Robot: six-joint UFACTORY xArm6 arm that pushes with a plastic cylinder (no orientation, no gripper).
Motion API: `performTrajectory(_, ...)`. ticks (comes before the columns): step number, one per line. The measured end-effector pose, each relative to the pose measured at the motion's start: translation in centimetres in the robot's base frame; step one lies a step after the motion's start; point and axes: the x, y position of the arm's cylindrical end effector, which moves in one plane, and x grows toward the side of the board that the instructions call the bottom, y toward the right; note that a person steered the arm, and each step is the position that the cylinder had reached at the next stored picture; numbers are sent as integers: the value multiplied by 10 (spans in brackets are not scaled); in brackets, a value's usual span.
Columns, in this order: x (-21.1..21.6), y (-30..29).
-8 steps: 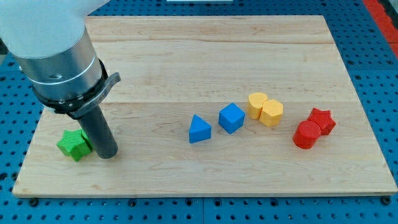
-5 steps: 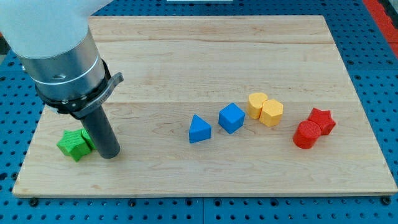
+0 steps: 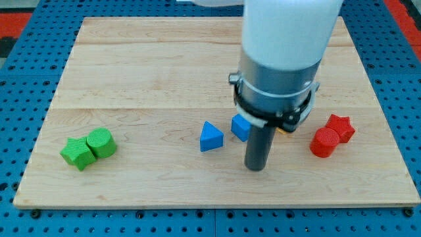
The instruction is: Move the blue blocks to the right side of the green blocks
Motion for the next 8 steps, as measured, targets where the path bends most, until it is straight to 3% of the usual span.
performTrajectory(3,-78,38)
performTrajectory(4,-90,19)
performTrajectory(8,-55,-68)
